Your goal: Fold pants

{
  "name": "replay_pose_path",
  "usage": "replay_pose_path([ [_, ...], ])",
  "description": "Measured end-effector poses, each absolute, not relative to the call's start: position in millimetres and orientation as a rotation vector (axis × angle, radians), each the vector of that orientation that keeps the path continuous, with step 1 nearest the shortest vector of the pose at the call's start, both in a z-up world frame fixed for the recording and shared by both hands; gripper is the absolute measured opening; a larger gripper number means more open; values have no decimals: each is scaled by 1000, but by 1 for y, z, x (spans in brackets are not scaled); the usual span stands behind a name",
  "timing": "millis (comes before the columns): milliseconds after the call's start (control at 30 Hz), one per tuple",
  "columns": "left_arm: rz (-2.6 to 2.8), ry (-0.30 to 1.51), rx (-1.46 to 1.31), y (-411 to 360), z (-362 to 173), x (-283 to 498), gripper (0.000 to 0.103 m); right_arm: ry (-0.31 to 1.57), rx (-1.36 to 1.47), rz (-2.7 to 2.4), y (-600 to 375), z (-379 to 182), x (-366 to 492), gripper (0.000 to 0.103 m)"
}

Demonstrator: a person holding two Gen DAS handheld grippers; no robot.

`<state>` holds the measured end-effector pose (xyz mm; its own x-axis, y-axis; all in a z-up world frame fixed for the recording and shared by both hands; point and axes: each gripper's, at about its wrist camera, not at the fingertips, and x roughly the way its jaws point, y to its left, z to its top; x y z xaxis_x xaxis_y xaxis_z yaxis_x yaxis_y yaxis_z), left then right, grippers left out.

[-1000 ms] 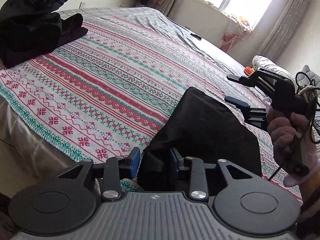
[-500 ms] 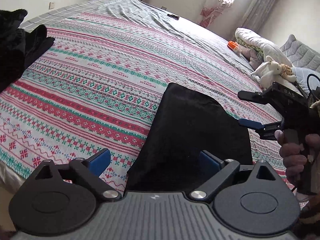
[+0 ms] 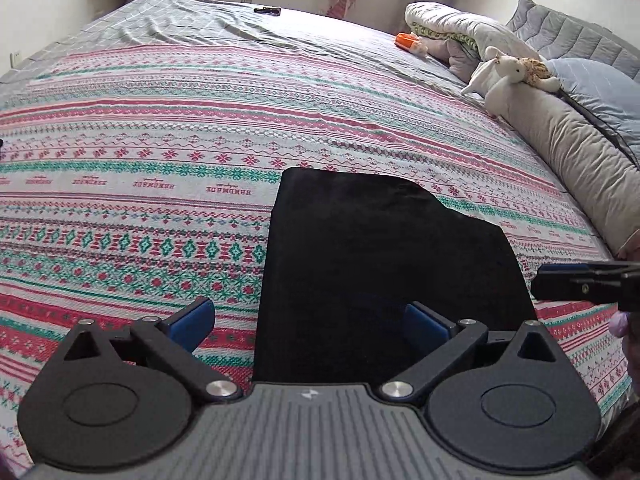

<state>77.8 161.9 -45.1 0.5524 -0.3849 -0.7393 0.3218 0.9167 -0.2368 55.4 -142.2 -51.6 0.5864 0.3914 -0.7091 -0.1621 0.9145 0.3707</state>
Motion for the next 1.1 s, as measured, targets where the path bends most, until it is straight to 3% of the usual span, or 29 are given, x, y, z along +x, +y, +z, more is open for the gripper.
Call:
replay_pose_path([
  [200,-534,988,-276,174,-58,96,103,864,228,339,-147,-61,38,98],
  [500,-684,963,-295,185,-62,95,103,833,314,356,-153,-100,25,101],
  [700,-703,962,-418,203,-71,99,90,766,343,339,-146,-103,25,102],
  [867,-679,967,-533,218,-77,98,72,759,455,315,-147,-103,31,100],
  [967,-662,975,-590,225,-81,97,64,763,526,284,-153,-104,33,90],
  [1100,-654,974,-601,224,-77,94,61,786,592,244,-163,-106,35,59],
])
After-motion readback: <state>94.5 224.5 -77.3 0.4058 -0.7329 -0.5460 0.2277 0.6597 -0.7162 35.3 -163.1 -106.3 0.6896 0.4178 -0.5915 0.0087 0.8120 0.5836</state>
